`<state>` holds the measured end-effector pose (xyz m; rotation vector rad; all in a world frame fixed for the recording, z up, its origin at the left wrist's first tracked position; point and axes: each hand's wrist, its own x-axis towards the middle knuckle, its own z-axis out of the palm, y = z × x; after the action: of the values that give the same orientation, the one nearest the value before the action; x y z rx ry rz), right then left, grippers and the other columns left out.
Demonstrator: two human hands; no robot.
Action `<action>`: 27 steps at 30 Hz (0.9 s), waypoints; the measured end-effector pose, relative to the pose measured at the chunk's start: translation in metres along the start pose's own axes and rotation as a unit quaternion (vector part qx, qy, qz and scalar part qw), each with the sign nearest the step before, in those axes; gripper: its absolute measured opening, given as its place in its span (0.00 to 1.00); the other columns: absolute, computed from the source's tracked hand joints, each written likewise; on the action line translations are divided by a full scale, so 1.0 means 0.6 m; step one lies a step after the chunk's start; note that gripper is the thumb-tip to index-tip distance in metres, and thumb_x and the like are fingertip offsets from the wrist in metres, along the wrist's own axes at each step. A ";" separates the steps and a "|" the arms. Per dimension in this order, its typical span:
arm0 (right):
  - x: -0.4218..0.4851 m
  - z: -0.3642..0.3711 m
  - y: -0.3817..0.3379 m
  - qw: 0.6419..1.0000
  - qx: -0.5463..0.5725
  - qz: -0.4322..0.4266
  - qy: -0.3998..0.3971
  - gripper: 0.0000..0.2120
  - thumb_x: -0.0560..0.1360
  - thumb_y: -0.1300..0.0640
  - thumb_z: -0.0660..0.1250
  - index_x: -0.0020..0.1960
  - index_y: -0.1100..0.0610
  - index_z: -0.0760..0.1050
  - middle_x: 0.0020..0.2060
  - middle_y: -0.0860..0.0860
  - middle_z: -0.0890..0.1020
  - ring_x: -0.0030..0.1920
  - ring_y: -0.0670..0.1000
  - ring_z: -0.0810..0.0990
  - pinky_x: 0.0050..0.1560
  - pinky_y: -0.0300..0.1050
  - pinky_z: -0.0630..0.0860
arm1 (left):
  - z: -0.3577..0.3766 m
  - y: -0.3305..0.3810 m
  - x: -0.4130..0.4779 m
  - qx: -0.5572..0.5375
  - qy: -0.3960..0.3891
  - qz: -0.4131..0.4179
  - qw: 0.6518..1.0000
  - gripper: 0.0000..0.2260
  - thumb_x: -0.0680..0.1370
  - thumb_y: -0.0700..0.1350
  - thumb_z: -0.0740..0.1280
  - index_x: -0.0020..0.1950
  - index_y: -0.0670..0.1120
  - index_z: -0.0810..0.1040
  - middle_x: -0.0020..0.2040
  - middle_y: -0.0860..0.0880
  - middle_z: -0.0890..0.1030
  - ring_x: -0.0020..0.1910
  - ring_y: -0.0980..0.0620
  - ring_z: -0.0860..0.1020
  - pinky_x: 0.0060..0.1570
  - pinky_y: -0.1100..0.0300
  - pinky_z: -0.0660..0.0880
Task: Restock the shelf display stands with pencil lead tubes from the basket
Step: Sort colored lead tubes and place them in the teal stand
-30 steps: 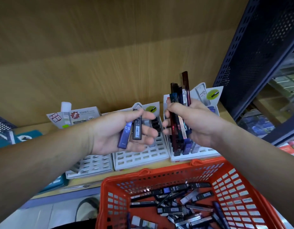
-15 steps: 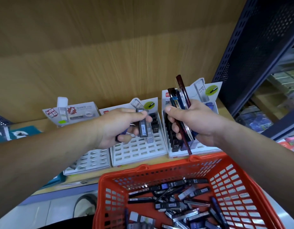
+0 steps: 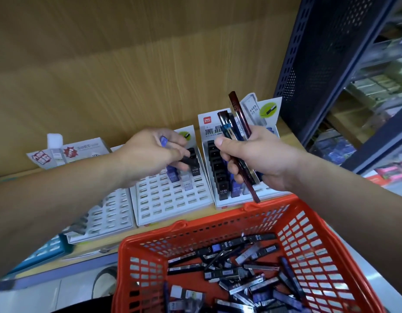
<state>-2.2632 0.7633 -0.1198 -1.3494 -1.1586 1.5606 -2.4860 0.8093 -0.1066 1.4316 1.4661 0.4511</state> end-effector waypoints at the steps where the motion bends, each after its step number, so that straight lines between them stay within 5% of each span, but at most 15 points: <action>1: 0.001 0.000 0.003 1.000 -0.001 -0.002 0.001 0.09 0.82 0.55 0.70 0.47 0.58 0.73 0.34 0.53 0.76 0.29 0.51 0.73 0.27 0.44 0.72 | 0.002 0.000 0.001 0.034 -0.007 0.016 0.999 0.13 0.80 0.34 0.68 0.63 0.45 0.78 0.56 0.47 0.86 0.46 0.50 0.88 0.41 0.62 0.80; 3: 0.004 0.001 0.008 1.000 0.005 -0.003 0.000 0.08 0.82 0.56 0.70 0.49 0.58 0.73 0.36 0.54 0.76 0.29 0.51 0.73 0.27 0.44 0.72 | 0.003 -0.002 0.004 0.090 -0.016 0.046 0.995 0.15 0.79 0.35 0.70 0.64 0.46 0.77 0.55 0.47 0.85 0.45 0.51 0.87 0.56 0.48 0.82; 6: 0.006 0.000 0.014 1.000 0.011 0.001 0.001 0.08 0.82 0.56 0.70 0.52 0.58 0.73 0.37 0.54 0.76 0.29 0.52 0.73 0.28 0.44 0.72 | 0.007 -0.009 0.014 0.138 -0.032 0.078 0.987 0.13 0.76 0.35 0.73 0.58 0.45 0.77 0.48 0.42 0.85 0.42 0.48 0.87 0.51 0.40 0.83; 9: 0.007 -0.003 0.017 1.000 0.009 0.000 0.005 0.07 0.82 0.56 0.70 0.50 0.58 0.73 0.36 0.53 0.76 0.29 0.52 0.73 0.28 0.45 0.73 | 0.014 -0.015 0.026 0.219 -0.010 0.114 0.969 0.12 0.72 0.37 0.78 0.49 0.50 0.80 0.42 0.45 0.85 0.38 0.47 0.85 0.41 0.48 0.84; 12: 0.007 -0.007 0.018 1.000 0.010 0.000 0.010 0.07 0.82 0.56 0.69 0.50 0.58 0.74 0.35 0.53 0.76 0.29 0.51 0.73 0.28 0.45 0.73 | 0.024 -0.023 0.033 0.287 0.028 0.132 0.948 0.11 0.71 0.41 0.79 0.43 0.54 0.81 0.35 0.52 0.81 0.34 0.58 0.78 0.31 0.64 0.75; 15: 0.009 -0.011 0.018 1.000 0.015 0.002 0.018 0.06 0.82 0.56 0.69 0.51 0.58 0.74 0.35 0.54 0.76 0.29 0.51 0.74 0.28 0.44 0.73 | 0.035 -0.032 0.039 0.275 0.024 0.124 0.953 0.08 0.75 0.39 0.76 0.48 0.52 0.85 0.35 0.53 0.82 0.32 0.56 0.82 0.34 0.61 0.80; 18: 0.012 -0.012 0.019 1.000 0.018 0.005 0.019 0.07 0.82 0.56 0.69 0.51 0.59 0.74 0.35 0.54 0.76 0.29 0.51 0.74 0.28 0.44 0.73 | 0.037 -0.038 0.038 0.292 0.011 0.143 0.946 0.09 0.79 0.38 0.71 0.55 0.51 0.85 0.36 0.58 0.81 0.30 0.65 0.79 0.31 0.71 0.73; 21: 0.012 -0.010 0.020 1.000 0.019 0.006 0.018 0.07 0.82 0.56 0.69 0.49 0.58 0.74 0.35 0.54 0.76 0.29 0.51 0.74 0.27 0.44 0.73 | 0.037 -0.043 0.036 0.327 0.031 0.173 0.929 0.09 0.78 0.41 0.73 0.58 0.51 0.85 0.40 0.61 0.81 0.37 0.63 0.79 0.45 0.59 0.80; 27: 0.012 -0.010 0.023 1.000 0.017 0.006 0.018 0.06 0.82 0.56 0.69 0.51 0.59 0.74 0.35 0.54 0.76 0.29 0.51 0.74 0.28 0.45 0.74 | 0.039 -0.041 0.040 0.355 0.028 0.197 0.914 0.05 0.76 0.41 0.75 0.51 0.49 0.87 0.41 0.56 0.83 0.41 0.54 0.81 0.45 0.55 0.80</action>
<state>-2.2583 0.7667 -0.1352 -1.3587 -1.0986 1.5523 -2.4754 0.8168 -0.1459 2.3335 1.4519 0.1964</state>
